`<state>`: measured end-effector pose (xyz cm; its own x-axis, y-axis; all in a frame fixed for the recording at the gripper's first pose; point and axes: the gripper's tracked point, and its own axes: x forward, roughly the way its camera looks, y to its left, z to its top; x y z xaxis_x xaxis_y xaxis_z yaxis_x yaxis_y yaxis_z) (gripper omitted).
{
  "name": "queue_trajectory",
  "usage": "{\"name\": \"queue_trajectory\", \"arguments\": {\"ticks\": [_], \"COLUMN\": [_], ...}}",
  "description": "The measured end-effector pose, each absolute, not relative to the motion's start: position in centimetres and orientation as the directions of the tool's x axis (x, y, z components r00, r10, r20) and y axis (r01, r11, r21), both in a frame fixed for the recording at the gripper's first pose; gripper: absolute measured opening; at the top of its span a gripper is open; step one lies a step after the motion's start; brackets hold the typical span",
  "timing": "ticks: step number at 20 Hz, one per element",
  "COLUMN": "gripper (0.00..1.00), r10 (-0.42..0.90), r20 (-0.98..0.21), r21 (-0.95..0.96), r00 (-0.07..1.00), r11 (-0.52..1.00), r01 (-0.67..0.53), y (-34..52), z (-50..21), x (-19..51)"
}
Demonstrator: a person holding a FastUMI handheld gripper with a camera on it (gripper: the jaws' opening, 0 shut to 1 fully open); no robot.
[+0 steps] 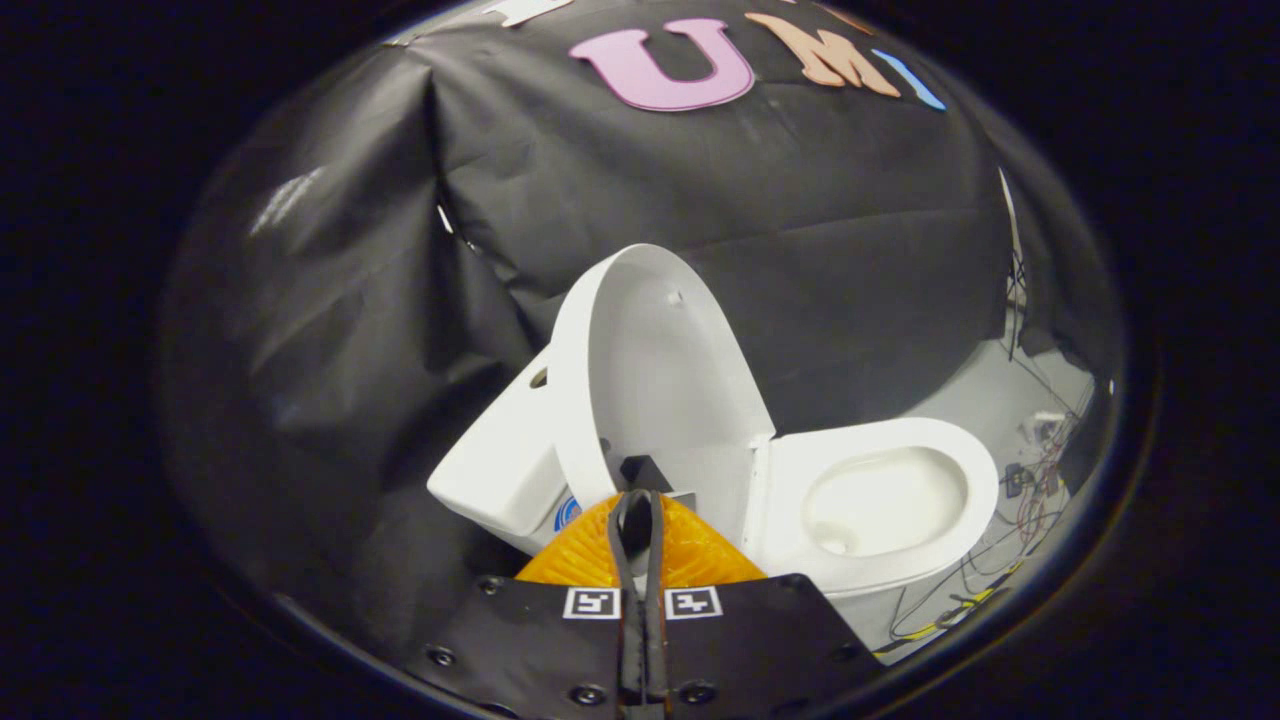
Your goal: Open the toilet lid.
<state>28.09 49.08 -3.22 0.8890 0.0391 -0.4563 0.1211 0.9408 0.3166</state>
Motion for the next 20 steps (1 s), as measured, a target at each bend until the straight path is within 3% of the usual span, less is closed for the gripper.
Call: {"name": "queue_trajectory", "arguments": {"ticks": [2,9,10,12,14,15,20], "gripper": [0.07,0.07,0.12,0.12,0.23,0.23,0.65], "r10": [0.046,-0.002,0.003,0.018,0.053,0.082,0.192], "r20": [-0.441,-0.378,-0.368,-0.338,-0.32,-0.323,-0.32], "r21": [0.301,0.172,0.15,0.138,0.15,0.162,0.166], "r00": [0.897,0.926,0.93,0.941,0.946,0.943,0.928], "r11": [0.948,0.982,0.987,0.99,0.989,0.986,0.975], "r01": [0.1,0.072,0.057,0.031,-0.004,-0.03,-0.145], "y": [50.1,51.6,51.8,52.0,52.4,52.9,54.1], "z": [-3.2,-2.9,-3.0,-2.7,-2.8,-3.0,-2.6], "x": [28.4,29.1,29.2,29.4,29.4,29.3,27.3]}}
